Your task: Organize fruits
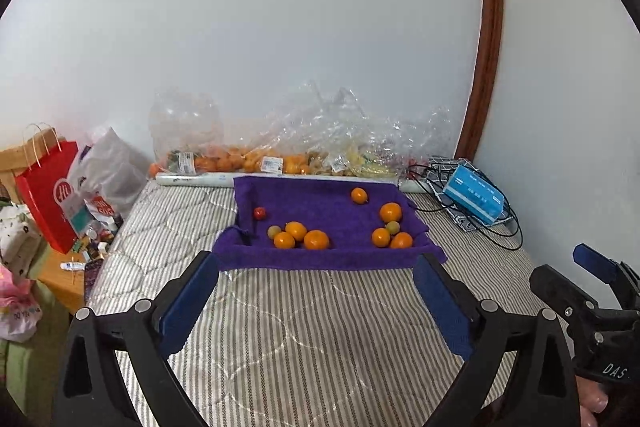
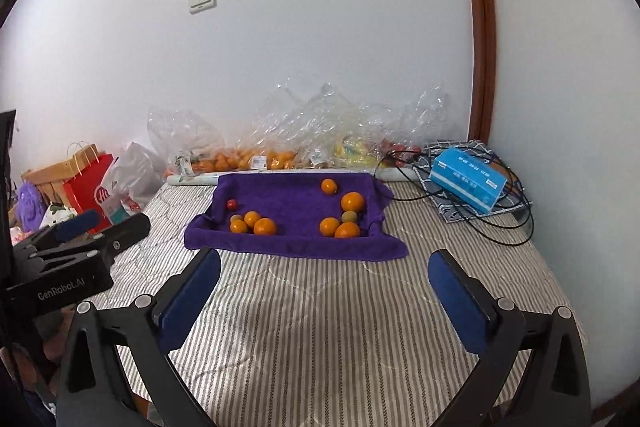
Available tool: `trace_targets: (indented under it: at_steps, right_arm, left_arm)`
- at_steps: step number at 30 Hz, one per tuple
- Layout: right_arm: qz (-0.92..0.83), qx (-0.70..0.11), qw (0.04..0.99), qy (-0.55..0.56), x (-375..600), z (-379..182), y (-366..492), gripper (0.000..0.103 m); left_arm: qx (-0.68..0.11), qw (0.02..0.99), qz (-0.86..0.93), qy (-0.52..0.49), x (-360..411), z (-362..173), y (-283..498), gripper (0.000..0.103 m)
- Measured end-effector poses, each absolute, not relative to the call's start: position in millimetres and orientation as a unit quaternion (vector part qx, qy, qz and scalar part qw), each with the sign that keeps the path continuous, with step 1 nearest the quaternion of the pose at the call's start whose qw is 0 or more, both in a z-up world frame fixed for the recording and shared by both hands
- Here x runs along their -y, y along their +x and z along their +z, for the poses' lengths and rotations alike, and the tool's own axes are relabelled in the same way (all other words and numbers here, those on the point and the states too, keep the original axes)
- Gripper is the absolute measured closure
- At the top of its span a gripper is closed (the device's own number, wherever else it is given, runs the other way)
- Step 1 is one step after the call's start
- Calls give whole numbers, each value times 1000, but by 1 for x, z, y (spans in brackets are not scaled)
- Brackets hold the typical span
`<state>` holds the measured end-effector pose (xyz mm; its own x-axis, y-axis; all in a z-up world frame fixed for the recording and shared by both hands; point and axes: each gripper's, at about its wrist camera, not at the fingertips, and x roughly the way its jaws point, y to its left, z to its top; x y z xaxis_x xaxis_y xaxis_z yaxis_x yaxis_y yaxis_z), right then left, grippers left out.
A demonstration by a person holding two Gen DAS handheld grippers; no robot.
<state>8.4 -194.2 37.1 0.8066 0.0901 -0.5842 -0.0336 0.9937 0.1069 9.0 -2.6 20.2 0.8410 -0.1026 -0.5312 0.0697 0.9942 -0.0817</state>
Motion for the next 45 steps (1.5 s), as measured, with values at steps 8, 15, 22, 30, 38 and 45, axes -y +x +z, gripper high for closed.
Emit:
trace_targets:
  at_steps: [8,15,22,30,38,45]
  right_arm:
    - [30,-305,950,54,198,38,4,1]
    - [30,-303,951,51,198,38,1,1]
    - [32,-304,951,52,198,39,1,1]
    - [32,-306,950,56,199,38,2,1]
    - [33,-307,950,53,196,36,2,1]
    - [33,-306,950,51,194,36,2,1]
  left_arm:
    - [-269,962,-32,-17,8,23,5,5]
    - [-267,963,-24,-12,11,22,2,5]
    - [-270,963,-23,-17,9,21,3,5]
    - [-267,963,-19,-22,5,21,2,5]
    - [-267,963,-19,-24,2,21,2,5]
    - [-267,963,-19,-25,2,22,2,5]
